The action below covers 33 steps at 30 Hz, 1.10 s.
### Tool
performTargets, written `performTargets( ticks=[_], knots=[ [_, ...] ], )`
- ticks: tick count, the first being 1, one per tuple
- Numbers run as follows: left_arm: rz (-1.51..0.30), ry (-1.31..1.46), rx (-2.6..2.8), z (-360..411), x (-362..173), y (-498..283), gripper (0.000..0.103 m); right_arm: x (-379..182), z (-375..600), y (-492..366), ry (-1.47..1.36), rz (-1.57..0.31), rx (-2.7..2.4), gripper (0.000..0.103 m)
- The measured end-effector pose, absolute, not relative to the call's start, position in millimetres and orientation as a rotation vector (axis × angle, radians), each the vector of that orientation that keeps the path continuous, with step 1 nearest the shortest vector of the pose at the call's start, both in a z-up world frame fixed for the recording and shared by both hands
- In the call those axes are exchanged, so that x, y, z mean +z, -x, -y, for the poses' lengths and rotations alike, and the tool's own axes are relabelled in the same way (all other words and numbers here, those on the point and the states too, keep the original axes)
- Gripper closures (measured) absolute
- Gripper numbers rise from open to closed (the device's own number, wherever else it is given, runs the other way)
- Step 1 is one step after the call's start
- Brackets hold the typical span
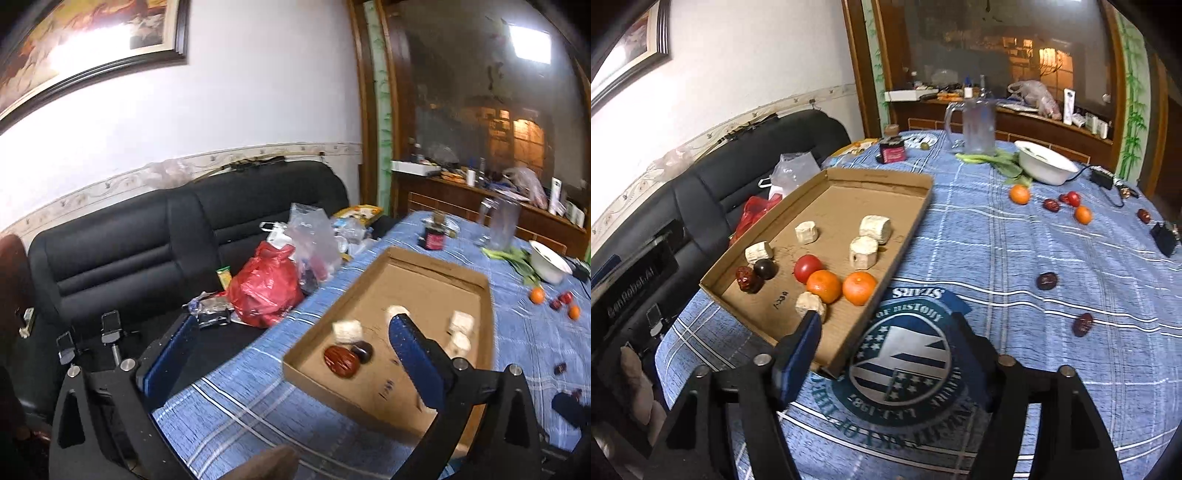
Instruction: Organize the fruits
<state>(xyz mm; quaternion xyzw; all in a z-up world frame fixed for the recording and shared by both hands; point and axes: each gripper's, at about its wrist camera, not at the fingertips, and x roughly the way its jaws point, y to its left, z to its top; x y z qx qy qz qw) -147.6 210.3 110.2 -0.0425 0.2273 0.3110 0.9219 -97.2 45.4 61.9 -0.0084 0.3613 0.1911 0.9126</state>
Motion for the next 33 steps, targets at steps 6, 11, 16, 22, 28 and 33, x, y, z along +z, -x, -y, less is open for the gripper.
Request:
performTargets(
  ticks=[6, 11, 16, 22, 28, 33],
  knots=[
    [-0.514, 0.096, 0.573, -189.0, 106.8, 155.4, 0.0, 64.0, -35.7, 106.1, 0.047, -0.712, 0.349, 0.021],
    [-0.562, 0.089, 0.508, -174.1, 99.9, 156.6, 0.0, 62.3, -21.7, 108.9, 0.032, -0.707, 0.323, 0.02],
    [-0.601, 0.094, 0.462, -167.0, 92.7, 160.2, 0.0, 61.2, -9.6, 108.9, 0.02, -0.709, 0.298, 0.02],
    [-0.622, 0.088, 0.434, -159.8, 87.9, 161.8, 0.0, 61.8, -4.0, 110.8, 0.017, -0.706, 0.28, 0.02],
    [-0.627, 0.095, 0.421, -157.1, 86.3, 164.1, 0.0, 60.4, -0.1, 111.8, 0.011, -0.712, 0.273, 0.02],
    [-0.635, 0.099, 0.408, -156.1, 84.2, 164.0, 0.0, 59.0, 1.2, 112.0, 0.016, -0.715, 0.267, 0.02]
  ],
)
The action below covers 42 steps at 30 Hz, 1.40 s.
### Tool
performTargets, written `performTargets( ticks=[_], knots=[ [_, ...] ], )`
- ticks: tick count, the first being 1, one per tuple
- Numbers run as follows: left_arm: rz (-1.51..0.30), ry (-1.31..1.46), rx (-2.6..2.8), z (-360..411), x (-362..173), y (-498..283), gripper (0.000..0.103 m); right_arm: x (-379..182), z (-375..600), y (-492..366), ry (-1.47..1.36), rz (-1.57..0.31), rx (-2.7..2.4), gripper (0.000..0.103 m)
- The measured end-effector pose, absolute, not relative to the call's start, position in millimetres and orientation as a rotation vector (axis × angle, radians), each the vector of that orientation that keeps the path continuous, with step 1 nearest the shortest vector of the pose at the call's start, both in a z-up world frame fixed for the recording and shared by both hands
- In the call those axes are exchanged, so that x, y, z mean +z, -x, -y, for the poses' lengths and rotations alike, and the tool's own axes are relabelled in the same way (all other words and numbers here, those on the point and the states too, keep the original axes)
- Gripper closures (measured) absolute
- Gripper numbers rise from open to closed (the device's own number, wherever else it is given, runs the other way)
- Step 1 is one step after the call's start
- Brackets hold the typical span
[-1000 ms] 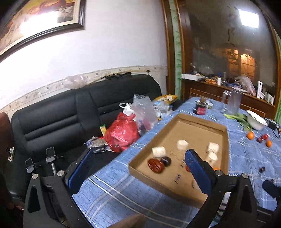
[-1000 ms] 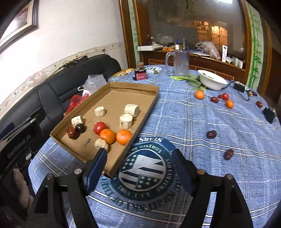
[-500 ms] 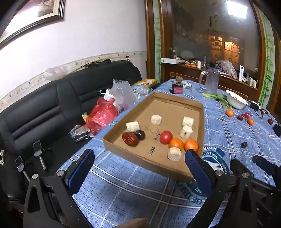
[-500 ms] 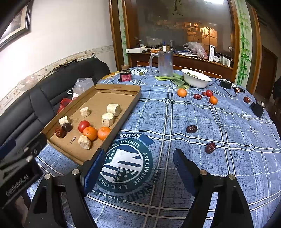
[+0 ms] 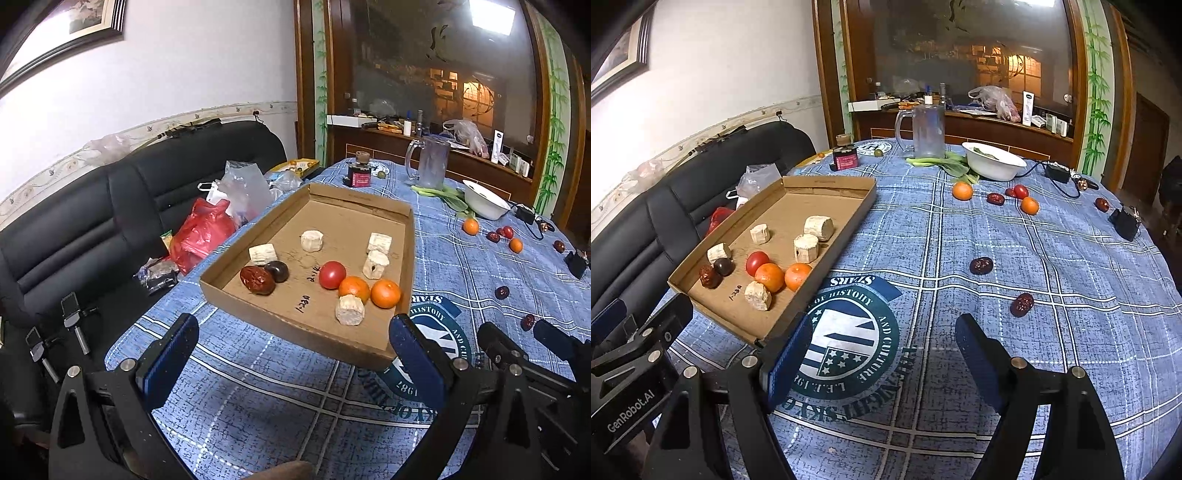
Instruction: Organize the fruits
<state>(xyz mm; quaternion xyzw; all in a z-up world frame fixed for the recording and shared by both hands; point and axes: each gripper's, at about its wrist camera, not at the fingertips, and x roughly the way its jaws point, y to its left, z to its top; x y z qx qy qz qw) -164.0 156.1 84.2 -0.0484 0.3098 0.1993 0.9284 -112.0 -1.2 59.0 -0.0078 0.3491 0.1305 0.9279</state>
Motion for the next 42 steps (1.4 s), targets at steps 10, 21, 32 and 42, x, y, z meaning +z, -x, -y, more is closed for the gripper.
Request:
performTargets(
  ticks=[10, 21, 32, 42],
  knots=[
    [-0.649, 0.109, 0.399, -157.7, 81.0, 161.3, 0.0, 56.1, 0.2, 109.9, 0.022, -0.723, 0.263, 0.02],
    [-0.669, 0.115, 0.398, -159.6, 74.1, 159.9, 0.0, 49.7, -3.1, 107.2, 0.039, -0.734, 0.254, 0.02],
    [-0.684, 0.122, 0.411, -160.6, 68.0, 160.1, 0.0, 47.0, -7.4, 107.8, 0.063, -0.728, 0.244, 0.02],
    [-0.697, 0.122, 0.423, -161.3, 67.2, 162.6, 0.0, 44.5, -12.2, 108.0, 0.079, -0.732, 0.244, 0.02]
  ],
)
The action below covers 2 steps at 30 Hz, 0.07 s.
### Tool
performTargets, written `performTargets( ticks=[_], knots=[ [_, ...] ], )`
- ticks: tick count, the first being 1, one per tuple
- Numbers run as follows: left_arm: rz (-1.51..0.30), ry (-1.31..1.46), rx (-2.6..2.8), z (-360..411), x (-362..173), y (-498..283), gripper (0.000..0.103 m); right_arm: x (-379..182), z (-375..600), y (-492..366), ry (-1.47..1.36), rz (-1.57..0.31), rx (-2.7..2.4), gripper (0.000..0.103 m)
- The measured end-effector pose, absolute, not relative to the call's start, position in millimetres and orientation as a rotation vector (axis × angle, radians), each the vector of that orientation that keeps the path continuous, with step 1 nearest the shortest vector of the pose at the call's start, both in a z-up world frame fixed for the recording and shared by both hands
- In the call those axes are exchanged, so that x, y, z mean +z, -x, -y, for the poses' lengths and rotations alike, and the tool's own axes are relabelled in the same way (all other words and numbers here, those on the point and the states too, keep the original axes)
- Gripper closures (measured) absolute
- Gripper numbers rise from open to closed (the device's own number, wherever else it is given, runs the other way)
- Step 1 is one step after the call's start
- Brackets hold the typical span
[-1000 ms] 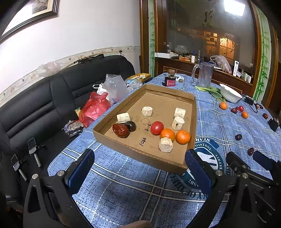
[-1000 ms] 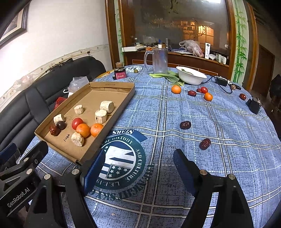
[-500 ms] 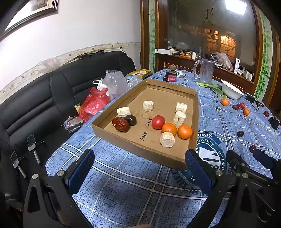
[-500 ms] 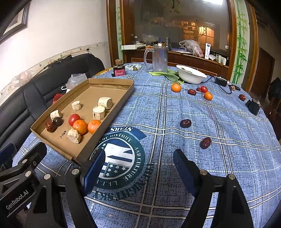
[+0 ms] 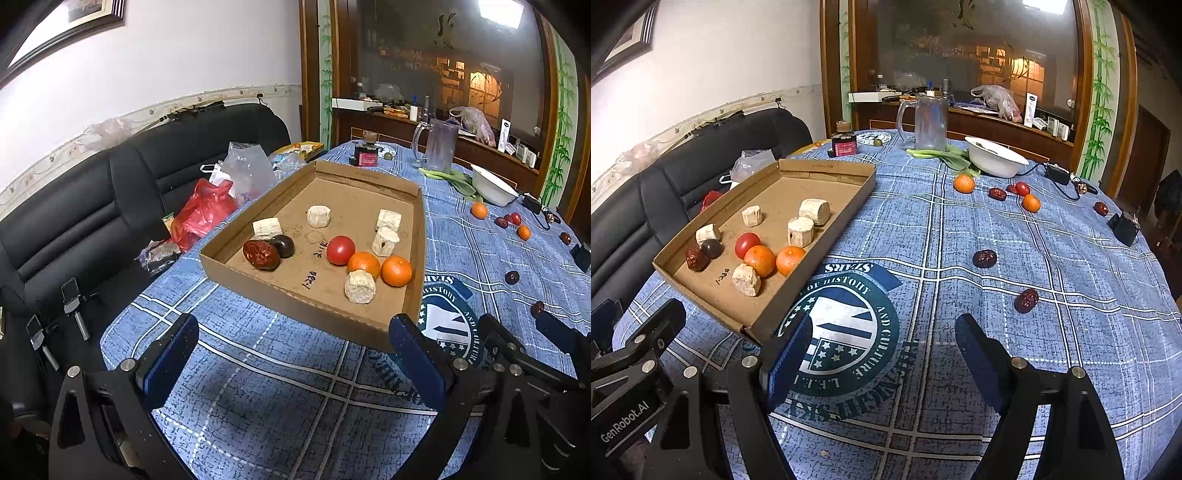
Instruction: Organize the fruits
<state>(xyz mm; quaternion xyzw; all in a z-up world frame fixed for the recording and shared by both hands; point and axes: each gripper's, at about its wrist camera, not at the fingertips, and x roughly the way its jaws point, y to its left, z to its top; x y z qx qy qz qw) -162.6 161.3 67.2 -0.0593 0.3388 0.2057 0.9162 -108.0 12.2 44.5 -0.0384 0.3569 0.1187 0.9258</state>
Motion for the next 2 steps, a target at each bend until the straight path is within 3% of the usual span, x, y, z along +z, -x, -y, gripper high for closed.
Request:
performTargets(
  ticks=[2],
  knots=[
    [-0.699, 0.125, 0.423, -161.2, 66.9, 162.8, 0.0, 44.0, -12.5, 108.0, 0.08, -0.735, 0.242, 0.02]
  ],
)
